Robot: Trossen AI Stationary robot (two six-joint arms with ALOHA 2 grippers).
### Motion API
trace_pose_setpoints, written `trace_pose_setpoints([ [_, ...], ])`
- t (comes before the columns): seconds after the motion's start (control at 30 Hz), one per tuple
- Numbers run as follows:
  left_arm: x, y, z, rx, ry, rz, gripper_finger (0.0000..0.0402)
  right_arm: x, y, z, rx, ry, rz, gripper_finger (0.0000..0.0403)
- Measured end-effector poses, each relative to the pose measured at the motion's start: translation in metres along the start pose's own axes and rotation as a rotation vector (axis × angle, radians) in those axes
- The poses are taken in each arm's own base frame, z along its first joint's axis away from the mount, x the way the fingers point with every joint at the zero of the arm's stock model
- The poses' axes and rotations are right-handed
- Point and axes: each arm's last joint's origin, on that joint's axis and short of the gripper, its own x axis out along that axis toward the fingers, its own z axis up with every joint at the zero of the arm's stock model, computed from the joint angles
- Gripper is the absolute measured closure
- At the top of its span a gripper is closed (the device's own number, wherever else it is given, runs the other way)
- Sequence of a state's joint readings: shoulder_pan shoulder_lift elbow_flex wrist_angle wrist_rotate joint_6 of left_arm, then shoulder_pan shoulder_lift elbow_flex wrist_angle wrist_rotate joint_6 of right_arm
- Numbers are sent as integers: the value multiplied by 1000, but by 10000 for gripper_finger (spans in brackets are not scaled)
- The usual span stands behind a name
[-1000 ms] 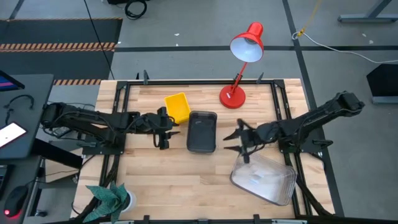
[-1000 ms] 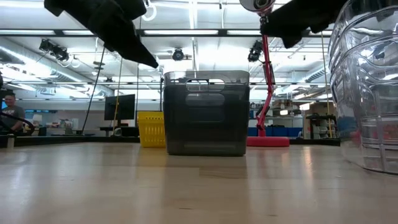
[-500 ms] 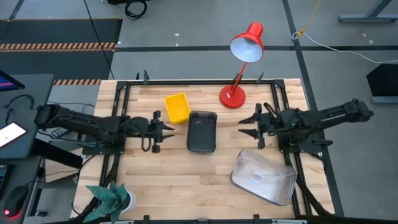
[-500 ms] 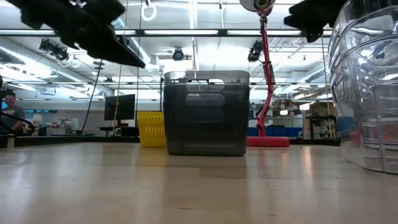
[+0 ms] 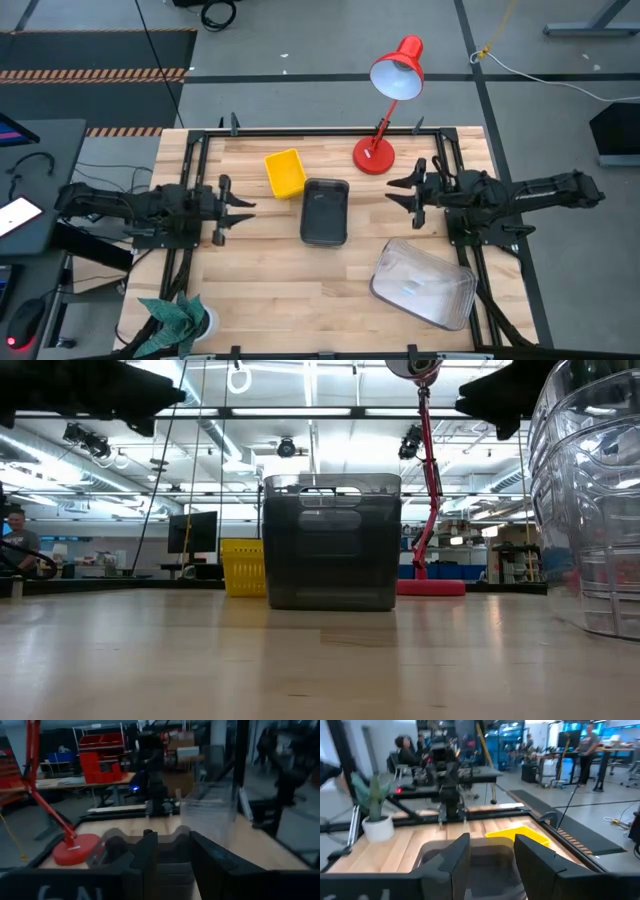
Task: Stack baskets by color
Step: Return to Home Position
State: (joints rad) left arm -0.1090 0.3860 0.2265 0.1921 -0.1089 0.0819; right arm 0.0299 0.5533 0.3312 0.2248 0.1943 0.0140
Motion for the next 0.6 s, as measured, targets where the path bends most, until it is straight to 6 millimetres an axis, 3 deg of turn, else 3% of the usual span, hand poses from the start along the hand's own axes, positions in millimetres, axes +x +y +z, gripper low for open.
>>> trace_pose_setpoints([
  [0.1,-10,-2,-8,-46,-36,-26,285,-3,-5,-6,25,-28,-28,249],
  [0.43,-25,-5,-37,-103,-104,-64,285,-19,-18,3,87,-130,-67,281],
  [0.6,-29,-6,-41,-114,-127,-101,285,-18,-20,-16,132,-173,-73,296],
])
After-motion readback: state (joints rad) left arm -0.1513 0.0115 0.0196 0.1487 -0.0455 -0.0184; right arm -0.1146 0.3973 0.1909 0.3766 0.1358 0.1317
